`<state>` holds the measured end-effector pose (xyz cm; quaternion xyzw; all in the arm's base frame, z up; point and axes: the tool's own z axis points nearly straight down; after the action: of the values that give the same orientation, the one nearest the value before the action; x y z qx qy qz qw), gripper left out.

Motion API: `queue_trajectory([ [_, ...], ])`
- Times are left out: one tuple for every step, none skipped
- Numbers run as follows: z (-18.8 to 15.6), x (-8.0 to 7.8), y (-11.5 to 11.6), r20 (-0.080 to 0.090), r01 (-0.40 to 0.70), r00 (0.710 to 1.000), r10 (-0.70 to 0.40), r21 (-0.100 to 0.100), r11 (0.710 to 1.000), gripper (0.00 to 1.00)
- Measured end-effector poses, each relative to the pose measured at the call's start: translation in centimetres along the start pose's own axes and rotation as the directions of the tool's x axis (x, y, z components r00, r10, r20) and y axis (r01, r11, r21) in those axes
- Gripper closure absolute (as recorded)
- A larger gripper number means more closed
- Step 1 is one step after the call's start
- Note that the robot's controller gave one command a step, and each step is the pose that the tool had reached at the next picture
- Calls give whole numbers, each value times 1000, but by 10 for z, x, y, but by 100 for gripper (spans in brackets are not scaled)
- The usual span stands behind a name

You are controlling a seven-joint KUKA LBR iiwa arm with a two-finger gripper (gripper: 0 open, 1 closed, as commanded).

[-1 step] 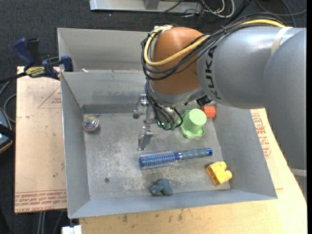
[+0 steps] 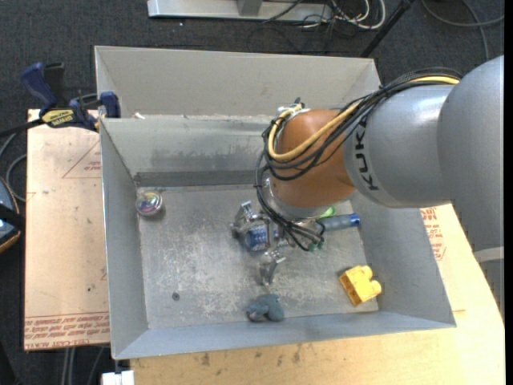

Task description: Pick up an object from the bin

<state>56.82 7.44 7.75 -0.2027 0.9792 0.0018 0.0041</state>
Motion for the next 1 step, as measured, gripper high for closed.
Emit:
queue_trajectory([
  [-1, -3, -78, 2, 7, 1000, -7, 3, 1000, 0],
])
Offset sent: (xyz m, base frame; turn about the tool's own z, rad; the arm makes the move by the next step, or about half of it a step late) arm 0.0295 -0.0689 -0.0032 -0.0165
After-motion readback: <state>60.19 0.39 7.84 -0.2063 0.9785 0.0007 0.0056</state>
